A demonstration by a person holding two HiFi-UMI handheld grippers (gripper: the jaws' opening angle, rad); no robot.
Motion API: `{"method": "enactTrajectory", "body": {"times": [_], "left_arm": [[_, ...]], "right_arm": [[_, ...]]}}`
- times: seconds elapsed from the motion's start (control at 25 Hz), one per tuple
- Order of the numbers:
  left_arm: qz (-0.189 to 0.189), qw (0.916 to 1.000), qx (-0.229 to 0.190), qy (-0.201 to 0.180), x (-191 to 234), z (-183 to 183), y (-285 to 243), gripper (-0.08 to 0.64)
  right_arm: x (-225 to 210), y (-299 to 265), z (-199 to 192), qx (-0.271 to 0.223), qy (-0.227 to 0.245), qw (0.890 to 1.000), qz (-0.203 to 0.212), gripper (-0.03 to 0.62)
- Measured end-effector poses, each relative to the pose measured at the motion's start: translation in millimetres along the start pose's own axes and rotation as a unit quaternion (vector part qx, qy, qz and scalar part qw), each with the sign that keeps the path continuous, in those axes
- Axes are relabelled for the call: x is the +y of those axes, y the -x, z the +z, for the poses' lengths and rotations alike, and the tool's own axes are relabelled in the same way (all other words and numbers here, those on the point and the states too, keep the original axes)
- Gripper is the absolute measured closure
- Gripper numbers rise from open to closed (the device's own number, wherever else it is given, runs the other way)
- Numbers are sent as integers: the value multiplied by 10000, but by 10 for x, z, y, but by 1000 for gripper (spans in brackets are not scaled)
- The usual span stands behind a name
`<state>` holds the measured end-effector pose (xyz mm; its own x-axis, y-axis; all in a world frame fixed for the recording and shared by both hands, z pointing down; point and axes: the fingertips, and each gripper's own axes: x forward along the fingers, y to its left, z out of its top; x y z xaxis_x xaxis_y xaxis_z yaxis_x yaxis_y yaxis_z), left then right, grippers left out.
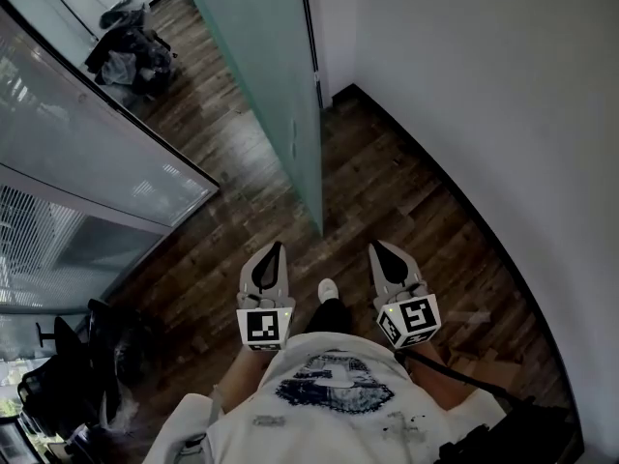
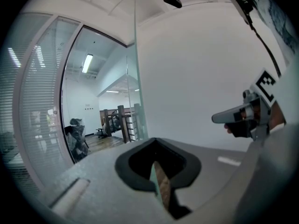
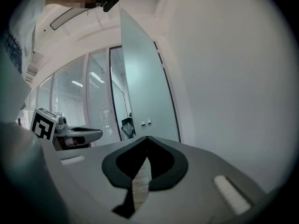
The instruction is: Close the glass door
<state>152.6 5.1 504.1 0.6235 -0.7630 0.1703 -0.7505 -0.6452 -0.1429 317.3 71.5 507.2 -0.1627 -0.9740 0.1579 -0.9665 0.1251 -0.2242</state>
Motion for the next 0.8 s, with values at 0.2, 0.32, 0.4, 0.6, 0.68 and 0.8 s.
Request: {"method": "enactTrajectory", "body": {"times": [0.2, 0.32, 0.4, 0.6, 0.68, 0.8], "left_arm": [[-28, 10000, 25, 40, 201, -18, -221, 558], [-38, 10000, -41, 35, 283, 5, -341, 558], [3, 9999, -84, 67, 350, 20, -413, 558], [119, 9998, -130, 121, 422, 41, -531, 558], [166, 9997, -76, 143, 409, 14, -561, 558], [288, 9995, 39, 143, 446, -15, -625, 558]], "right_arm": [[29, -334, 33, 70, 20, 9999, 109, 588], [8, -475, 44, 106, 77, 9998, 142, 588], [-18, -552, 54, 136, 120, 9997, 142, 588], [-139, -728, 78, 252, 322, 9990, 165, 588], [-205, -782, 83, 281, 375, 9987, 219, 588], [-276, -907, 117, 289, 410, 9980, 371, 588]]}}
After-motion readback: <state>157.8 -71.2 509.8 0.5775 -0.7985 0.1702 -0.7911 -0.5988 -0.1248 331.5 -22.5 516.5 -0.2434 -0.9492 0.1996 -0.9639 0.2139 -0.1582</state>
